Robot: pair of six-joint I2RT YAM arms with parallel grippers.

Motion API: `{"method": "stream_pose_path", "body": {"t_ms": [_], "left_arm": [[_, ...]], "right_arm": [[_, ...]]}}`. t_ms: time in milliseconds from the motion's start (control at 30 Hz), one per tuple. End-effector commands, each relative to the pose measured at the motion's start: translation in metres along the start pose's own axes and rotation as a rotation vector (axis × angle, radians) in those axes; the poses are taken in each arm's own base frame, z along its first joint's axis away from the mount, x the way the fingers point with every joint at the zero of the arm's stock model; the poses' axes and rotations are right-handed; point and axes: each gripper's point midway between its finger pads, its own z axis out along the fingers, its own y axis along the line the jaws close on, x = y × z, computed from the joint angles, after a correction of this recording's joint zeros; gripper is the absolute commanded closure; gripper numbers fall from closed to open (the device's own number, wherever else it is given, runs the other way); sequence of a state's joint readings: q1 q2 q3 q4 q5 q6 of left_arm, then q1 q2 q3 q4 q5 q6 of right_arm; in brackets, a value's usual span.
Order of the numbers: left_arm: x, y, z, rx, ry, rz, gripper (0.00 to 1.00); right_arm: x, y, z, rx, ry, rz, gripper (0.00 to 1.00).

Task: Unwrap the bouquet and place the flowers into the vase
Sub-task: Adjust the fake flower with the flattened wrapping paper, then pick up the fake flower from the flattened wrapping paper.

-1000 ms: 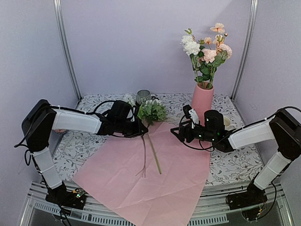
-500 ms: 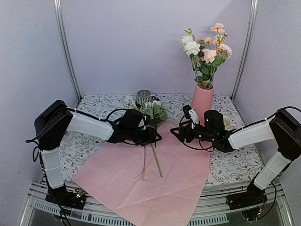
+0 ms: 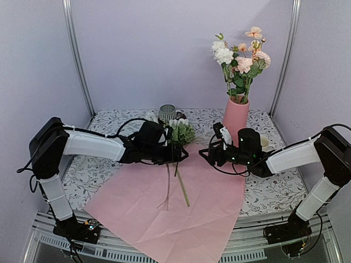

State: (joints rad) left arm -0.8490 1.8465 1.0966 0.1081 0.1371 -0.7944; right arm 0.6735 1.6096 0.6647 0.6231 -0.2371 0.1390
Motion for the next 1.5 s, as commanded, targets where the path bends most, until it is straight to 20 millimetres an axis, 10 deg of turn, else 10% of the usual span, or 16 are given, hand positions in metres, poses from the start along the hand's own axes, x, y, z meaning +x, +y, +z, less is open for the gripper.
{"method": "stream_pose_path", "body": {"t_ms": [0, 200, 733, 1467], "left_arm": [[0.003, 0.017, -0.02, -0.109, -0.021, 0.046, 0.21], [0.002, 0.026, -0.03, -0.149, -0.035, 0.052, 0.15], [-0.009, 0.072, -0.038, -0.299, -0.067, -0.004, 0.45], [-0.009, 0.07, 0.007, -0.258, -0.021, -0.079, 0.6]], "right_arm": [[-0.008, 0.0, 0.003, 0.007, -0.014, -0.01, 0.29], [-0.009, 0.001, 0.002, 0.005, -0.016, -0.009, 0.29], [-0.009, 0.0, 0.002, 0.006, -0.015, -0.008, 0.29], [-0.009, 0.0, 0.002, 0.006, -0.015, -0.01, 0.29]]}}
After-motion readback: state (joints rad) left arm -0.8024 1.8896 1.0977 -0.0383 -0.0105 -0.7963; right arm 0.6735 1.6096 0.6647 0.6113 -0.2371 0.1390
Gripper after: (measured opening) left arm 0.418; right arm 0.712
